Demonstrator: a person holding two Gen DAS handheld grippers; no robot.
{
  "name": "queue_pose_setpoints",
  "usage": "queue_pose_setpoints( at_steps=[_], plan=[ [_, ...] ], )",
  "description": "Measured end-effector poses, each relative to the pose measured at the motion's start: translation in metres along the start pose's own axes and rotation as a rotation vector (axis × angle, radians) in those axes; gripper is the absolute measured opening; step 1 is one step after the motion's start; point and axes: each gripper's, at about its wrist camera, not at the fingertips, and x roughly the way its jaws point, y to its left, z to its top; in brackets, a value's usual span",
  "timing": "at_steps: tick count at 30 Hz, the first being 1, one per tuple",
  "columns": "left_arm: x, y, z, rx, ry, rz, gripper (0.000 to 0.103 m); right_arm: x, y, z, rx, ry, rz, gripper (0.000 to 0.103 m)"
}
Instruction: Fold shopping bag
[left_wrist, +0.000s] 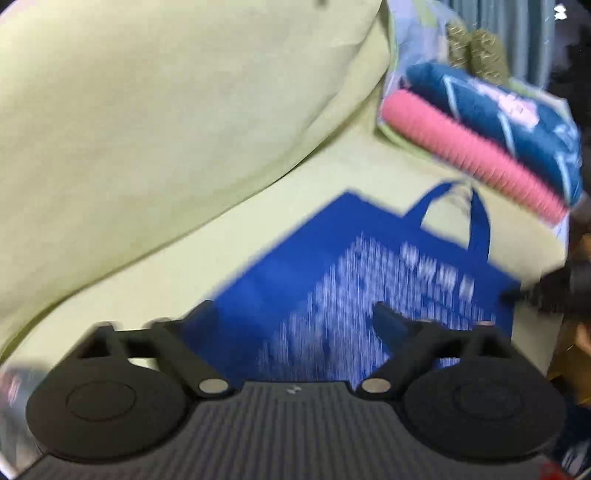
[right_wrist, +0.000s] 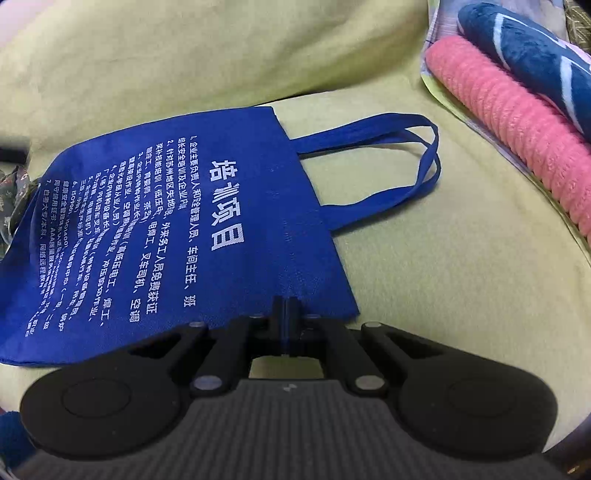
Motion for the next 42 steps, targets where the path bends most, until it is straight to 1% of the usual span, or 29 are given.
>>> queue_pose_setpoints(
  at_steps=[2,3,5,8,10,11,12,13,14,15,16,17,20,23,24,26,28,30,31,33,34,36,38,42],
  plan=[
    [0.031,0.018,0.032,0.016,0.061,-0.045,0.089,0.000,0.000,0.000,0.001,-0.001,0.004,0.000],
    [0.052,0.033,0.044,0.017,0.105,-0.068,0.089,0.000,-0.001,0.000,0.002,-0.001,0.006,0.000],
    [0.095,0.058,0.059,-0.012,0.212,-0.142,0.089,0.000,-0.001,0.000,0.004,-0.001,0.010,0.000],
    [0.146,0.084,0.061,-0.089,0.331,-0.248,0.088,0.000,-0.002,0.000,0.006,-0.003,0.017,0.000],
    [0.167,0.096,0.057,-0.163,0.380,-0.335,0.087,0.000,-0.002,-0.001,0.010,-0.006,0.022,0.000],
    [0.176,0.100,0.053,-0.201,0.390,-0.381,0.087,0.000,-0.002,-0.001,0.014,-0.007,0.022,0.000],
    [0.184,0.103,0.050,-0.230,0.393,-0.416,0.079,0.000,-0.002,-0.002,0.018,-0.009,0.022,0.000],
    [0.190,0.104,0.047,-0.250,0.392,-0.440,0.062,0.000,-0.002,-0.002,0.022,-0.011,0.022,0.000],
    [0.194,0.105,0.045,-0.260,0.388,-0.455,0.052,0.000,-0.003,-0.002,0.026,-0.012,0.022,0.000],
    [0.193,0.104,0.044,-0.254,0.379,-0.454,0.015,0.000,-0.003,-0.003,0.030,-0.014,0.023,0.000],
    [0.190,0.103,0.043,-0.241,0.363,-0.450,0.000,0.000,-0.003,-0.003,0.034,-0.015,0.023,0.000],
    [0.181,0.098,0.043,-0.208,0.328,-0.439,0.000,0.000,-0.003,-0.003,0.038,-0.017,0.023,0.000],
    [0.139,0.071,0.042,-0.058,0.188,-0.386,0.000,0.000,-0.003,-0.004,0.051,-0.022,0.024,0.000],
    [0.085,0.019,0.032,0.123,0.024,-0.274,0.000,0.000,-0.003,-0.005,0.063,-0.027,0.024,0.000],
    [0.068,-0.001,0.026,0.175,-0.015,-0.238,0.000,0.000,-0.003,-0.005,0.067,-0.028,0.025,0.000],
    [0.038,-0.047,0.009,0.257,-0.079,-0.194,0.000,-0.001,-0.007,-0.005,0.088,-0.031,0.034,0.000],
    [0.025,-0.090,-0.015,0.308,-0.095,-0.180,0.000,0.000,-0.013,-0.005,0.124,-0.034,0.053,0.000],
    [0.027,-0.130,-0.045,0.374,-0.087,-0.152,0.000,-0.001,-0.018,-0.006,0.159,-0.041,0.071,0.000],
    [0.031,-0.146,-0.060,0.396,-0.073,-0.144,0.000,-0.001,-0.020,-0.007,0.175,-0.044,0.080,0.000],
    [0.046,-0.174,-0.086,0.405,-0.025,-0.160,0.000,-0.001,-0.024,-0.009,0.206,-0.050,0.096,0.000],
    [0.054,-0.184,-0.097,0.405,-0.007,-0.156,0.000,-0.001,-0.025,-0.009,0.215,-0.051,0.100,0.000],
    [0.067,-0.196,-0.116,0.429,0.032,-0.132,0.000,0.000,-0.026,-0.009,0.229,-0.052,0.105,0.000],
    [0.074,-0.197,-0.127,0.427,0.050,-0.113,0.000,-0.001,-0.028,-0.010,0.237,-0.052,0.109,0.000],
    [0.078,-0.194,-0.126,0.392,0.055,-0.106,0.000,-0.002,-0.030,-0.011,0.238,-0.056,0.123,0.000]
  ],
)
